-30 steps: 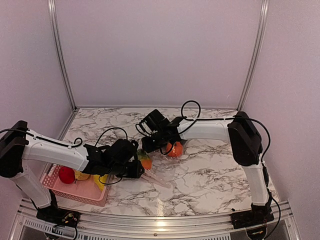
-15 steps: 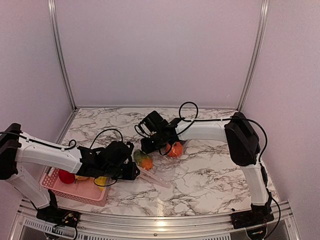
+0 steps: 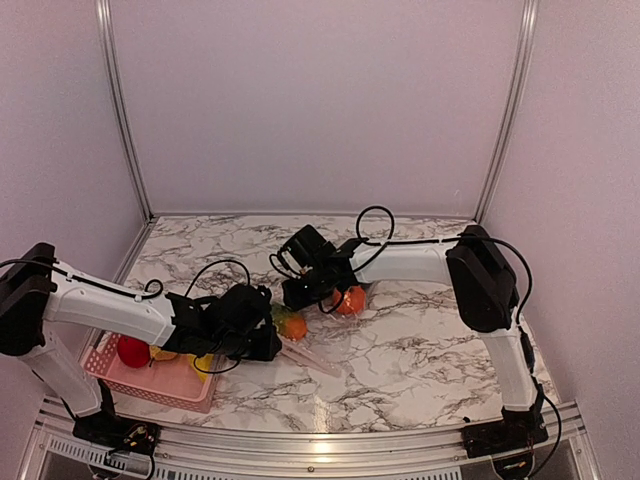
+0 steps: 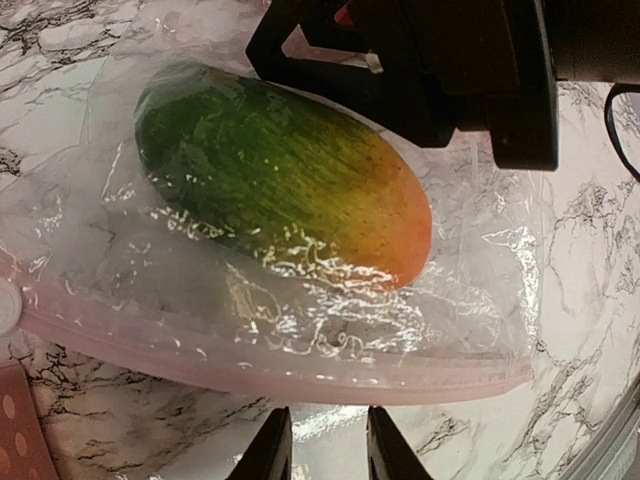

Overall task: Open the zip-top bag and remove the fake food
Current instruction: Pick up the fake fruit from the zipper food storage bag.

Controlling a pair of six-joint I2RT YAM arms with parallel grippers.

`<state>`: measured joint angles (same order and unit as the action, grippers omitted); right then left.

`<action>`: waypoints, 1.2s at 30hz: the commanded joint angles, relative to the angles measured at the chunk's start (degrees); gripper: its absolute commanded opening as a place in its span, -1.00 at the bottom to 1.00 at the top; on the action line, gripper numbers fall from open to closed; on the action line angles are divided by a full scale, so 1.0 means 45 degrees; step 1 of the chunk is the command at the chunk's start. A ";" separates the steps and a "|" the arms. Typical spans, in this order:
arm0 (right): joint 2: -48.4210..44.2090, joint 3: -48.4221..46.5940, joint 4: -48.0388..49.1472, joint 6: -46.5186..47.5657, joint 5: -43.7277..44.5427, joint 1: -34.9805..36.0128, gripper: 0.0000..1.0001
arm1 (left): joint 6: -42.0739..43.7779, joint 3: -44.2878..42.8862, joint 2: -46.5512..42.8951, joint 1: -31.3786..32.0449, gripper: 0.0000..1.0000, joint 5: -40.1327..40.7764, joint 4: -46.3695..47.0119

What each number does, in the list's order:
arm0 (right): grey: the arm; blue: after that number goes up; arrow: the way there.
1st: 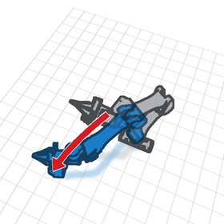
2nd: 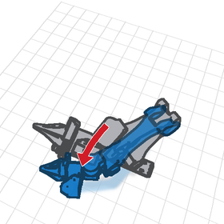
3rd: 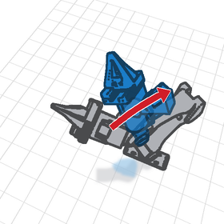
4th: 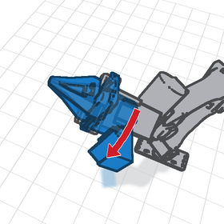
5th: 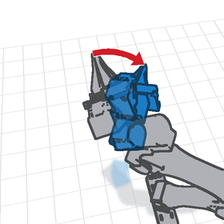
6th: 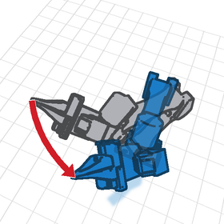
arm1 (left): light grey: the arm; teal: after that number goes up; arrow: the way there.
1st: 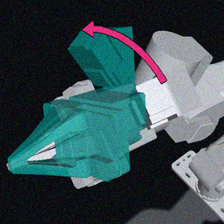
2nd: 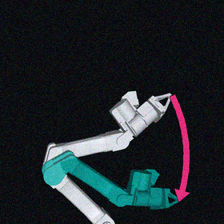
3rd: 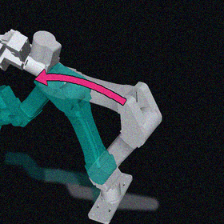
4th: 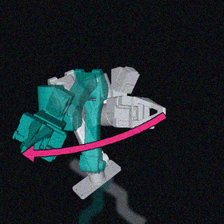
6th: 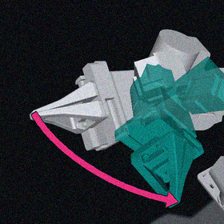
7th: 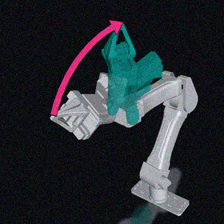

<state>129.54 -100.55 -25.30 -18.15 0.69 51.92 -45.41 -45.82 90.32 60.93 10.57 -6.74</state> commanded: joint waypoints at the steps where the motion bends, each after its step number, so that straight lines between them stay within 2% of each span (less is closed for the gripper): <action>1: -0.0386 0.0454 -0.0035 -0.0008 -0.0012 0.0185 -0.29 | -0.0132 -0.0325 0.0404 0.0074 -0.42 0.0264 0.0116; 13: -0.0768 0.1046 -0.0003 -0.0081 0.0006 0.0356 -0.30 | -0.0230 -0.0040 0.0029 0.0074 -0.37 0.0305 0.0085; 21: -0.1068 0.1502 0.0019 -0.0127 -0.0003 0.0503 -0.30 | -0.0158 -0.0522 0.0245 0.0074 -0.10 0.0380 -0.0031; 36: -0.1577 0.2393 0.0253 -0.0253 -0.0616 0.0652 -0.30 | -0.0385 -0.1059 0.0613 0.0016 -0.06 0.0677 -0.0616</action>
<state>124.77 -90.78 -24.77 -18.44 -0.40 54.26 -46.33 -49.87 92.03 60.90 12.29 -6.92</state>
